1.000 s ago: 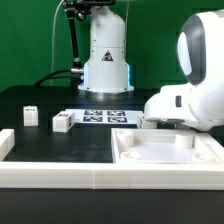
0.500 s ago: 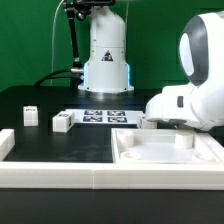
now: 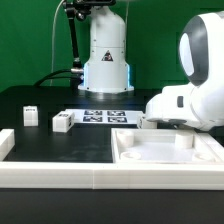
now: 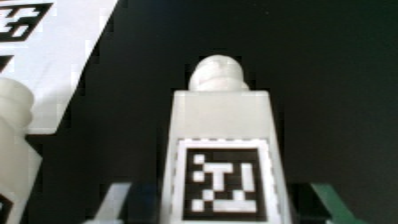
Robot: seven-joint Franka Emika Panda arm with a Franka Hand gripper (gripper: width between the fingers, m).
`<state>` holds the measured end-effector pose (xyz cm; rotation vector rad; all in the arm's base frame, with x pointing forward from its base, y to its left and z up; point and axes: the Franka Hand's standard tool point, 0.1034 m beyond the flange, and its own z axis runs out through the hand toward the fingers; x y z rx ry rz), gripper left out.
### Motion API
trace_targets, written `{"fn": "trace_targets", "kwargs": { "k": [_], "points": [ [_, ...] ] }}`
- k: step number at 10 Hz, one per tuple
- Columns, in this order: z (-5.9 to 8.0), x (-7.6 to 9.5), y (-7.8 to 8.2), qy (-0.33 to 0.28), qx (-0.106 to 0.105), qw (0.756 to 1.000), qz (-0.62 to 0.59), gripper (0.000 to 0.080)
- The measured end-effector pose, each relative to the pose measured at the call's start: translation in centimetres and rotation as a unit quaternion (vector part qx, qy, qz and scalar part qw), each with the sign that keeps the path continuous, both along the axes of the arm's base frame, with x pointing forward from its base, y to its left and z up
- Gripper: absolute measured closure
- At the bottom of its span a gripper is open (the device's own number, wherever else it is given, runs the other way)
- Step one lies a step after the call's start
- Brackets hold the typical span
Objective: Assemble one leg
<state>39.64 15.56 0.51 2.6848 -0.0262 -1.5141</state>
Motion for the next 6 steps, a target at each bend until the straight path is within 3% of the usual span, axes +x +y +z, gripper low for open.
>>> {"fn": "trace_targets", "kwargs": {
  "k": [1, 4, 6],
  "points": [
    [1.2, 0.4, 0.0, 0.002, 0.001, 1.0, 0.002, 0.0509],
    [7.2, 2.7, -0.2, 0.013, 0.011, 1.0, 0.012, 0.0509],
    [8.9, 4.9, -0.7, -0.015, 0.024, 1.0, 0.009, 0.0509]
  ]
}}
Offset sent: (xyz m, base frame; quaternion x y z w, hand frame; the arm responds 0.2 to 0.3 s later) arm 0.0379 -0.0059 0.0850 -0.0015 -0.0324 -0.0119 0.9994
